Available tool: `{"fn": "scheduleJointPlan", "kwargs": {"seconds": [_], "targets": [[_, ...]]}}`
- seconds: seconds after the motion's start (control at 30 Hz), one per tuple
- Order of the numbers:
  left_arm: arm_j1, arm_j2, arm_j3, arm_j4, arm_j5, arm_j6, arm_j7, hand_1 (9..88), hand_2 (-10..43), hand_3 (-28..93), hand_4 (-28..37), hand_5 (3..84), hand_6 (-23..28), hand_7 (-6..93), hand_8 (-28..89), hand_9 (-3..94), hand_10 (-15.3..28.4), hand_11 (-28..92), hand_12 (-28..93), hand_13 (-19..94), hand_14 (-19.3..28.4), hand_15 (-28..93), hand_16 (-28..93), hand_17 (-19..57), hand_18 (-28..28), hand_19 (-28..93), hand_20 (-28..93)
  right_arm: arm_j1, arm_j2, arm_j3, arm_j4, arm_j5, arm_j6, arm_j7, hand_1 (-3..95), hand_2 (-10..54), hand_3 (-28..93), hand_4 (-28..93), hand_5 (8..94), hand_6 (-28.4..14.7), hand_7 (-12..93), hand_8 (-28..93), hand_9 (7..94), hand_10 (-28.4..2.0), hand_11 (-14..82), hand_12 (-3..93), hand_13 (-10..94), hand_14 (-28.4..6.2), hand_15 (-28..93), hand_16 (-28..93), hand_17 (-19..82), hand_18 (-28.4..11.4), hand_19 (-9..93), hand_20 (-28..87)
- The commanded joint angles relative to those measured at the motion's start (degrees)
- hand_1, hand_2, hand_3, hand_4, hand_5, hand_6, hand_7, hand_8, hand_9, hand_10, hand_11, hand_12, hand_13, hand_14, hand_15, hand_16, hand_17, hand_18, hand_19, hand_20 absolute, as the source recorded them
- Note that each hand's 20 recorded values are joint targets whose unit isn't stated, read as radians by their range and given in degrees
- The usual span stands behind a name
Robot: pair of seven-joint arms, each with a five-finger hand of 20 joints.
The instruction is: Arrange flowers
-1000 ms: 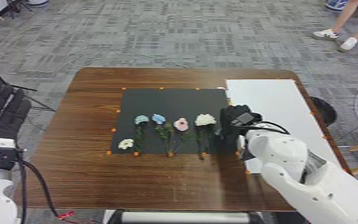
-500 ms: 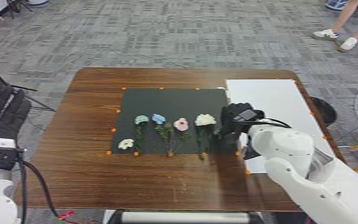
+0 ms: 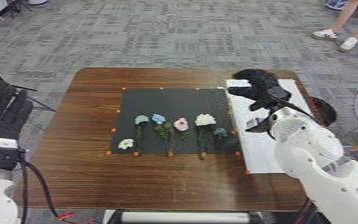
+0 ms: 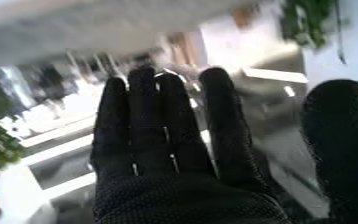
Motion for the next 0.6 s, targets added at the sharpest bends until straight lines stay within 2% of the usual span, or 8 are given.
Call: {"fn": "scheduleJointPlan", "kwargs": {"seconds": [0.03,0.1,0.13,0.2,0.37,0.43,0.53,0.6], "targets": [[1.87,-2.56,-2.27,0.14,12.93,1.69,-5.90,21.7,13.4,71,-28.3,39.6,6.6,7.5,-8,31.1,12.8,15,10,21,12.1,18,-3,-4.3,10.3,18,11,-4.52,-3.03,11.01,1.11,30.23,0.09,-12.27,13.6,6.1,80,-24,38.5,-4.6,13,-10,33.5,-18.2,10.9,15.0,16,-18.1,33,5,7,-17.2,42,9],[1.78,-2.75,-2.27,0.36,13.68,1.16,-5.98,21.5,13.4,71,-28.3,39.2,6.4,7.0,-8,30.7,12.7,14,9,21,11.9,17,-3,-4.2,10.2,18,11,-5.86,-4.34,13.73,1.44,43.02,-0.99,-14.44,11.3,7.2,79,-25,35.9,-4.3,11,-10,32.3,-17.9,9.1,14.1,15,-17.6,29,4,6,-16.9,39,8],[1.71,-2.61,-1.93,0.29,13.28,1.62,-5.63,21.4,13.3,71,-28.3,39.1,6.3,6.8,-8,30.4,12.5,14,9,21,11.8,17,-3,-4.3,10.2,18,11,-6.32,-4.80,14.60,1.77,49.80,-1.28,-15.06,10.5,7.4,79,-25,35.5,-4.1,10,-9,32.2,-17.9,8.7,13.9,15,-17.5,28,4,6,-16.8,38,7],[1.62,-3.16,-1.60,0.23,15.05,2.29,-6.03,21.3,13.2,71,-28.3,38.6,6.1,6.6,-8,29.4,12.1,13,9,19,11.1,15,-3,-4.5,10.2,18,11,-7.18,-6.18,16.95,2.48,60.68,-3.98,-14.83,9.4,7.6,80,-25,35.3,-3.8,10,-9,32.6,-17.4,8.1,13.6,16,-17.3,27,4,6,-16.9,37,7],[1.30,-3.63,-1.39,1.10,17.36,0.63,-6.60,21.1,12.8,72,-28.3,36.9,5.2,5.8,-7,27.0,11.4,11,9,17,9.3,11,-3,-4.6,9.9,17,10,-9.88,-8.13,19.23,2.29,69.47,-3.01,-18.55,7.5,7.8,80,-25,35.6,-2.6,7,-8,33.6,-16.2,6.4,13.0,17,-16.8,23,6,6,-17.0,33,9],[1.18,-3.49,-1.64,2.21,16.33,-2.57,-5.81,21.1,12.5,72,-28.3,36.1,4.9,5.2,-8,26.3,11.2,10,8,16,8.7,10,-3,-4.6,9.5,16,10,-10.34,-8.87,19.89,2.28,70.84,-2.84,-19.45,7.1,7.9,81,-24,34.7,-2.2,6,-8,33.4,-15.6,5.9,12.7,18,-16.1,21,6,6,-16.7,31,9],[1.48,-3.63,-1.98,2.36,15.13,-3.94,-5.30,21.4,11.0,72,-28.3,34.5,3.9,4.6,-7,25.3,10.5,9,8,15,7.8,7,-3,-4.8,9.2,15,10,-11.29,-9.45,20.73,1.73,72.33,-1.56,-19.82,6.6,7.9,81,-24,34.0,-2.0,6,-8,33.0,-15.0,5.2,12.3,17,-15.5,19,7,6,-16.6,30,9],[1.87,-3.77,-2.13,2.20,14.35,-4.05,-5.20,21.4,10.1,72,-28.3,34.1,3.7,4.3,-7,24.8,10.4,8,8,15,7.5,5,-2,-4.8,9.2,14,10,-11.53,-9.65,21.03,1.54,72.45,-1.00,-19.36,6.6,8.0,81,-24,33.7,-1.9,6,-8,32.8,-14.7,4.9,12.1,17,-15.0,18,7,6,-16.5,30,10]]}}
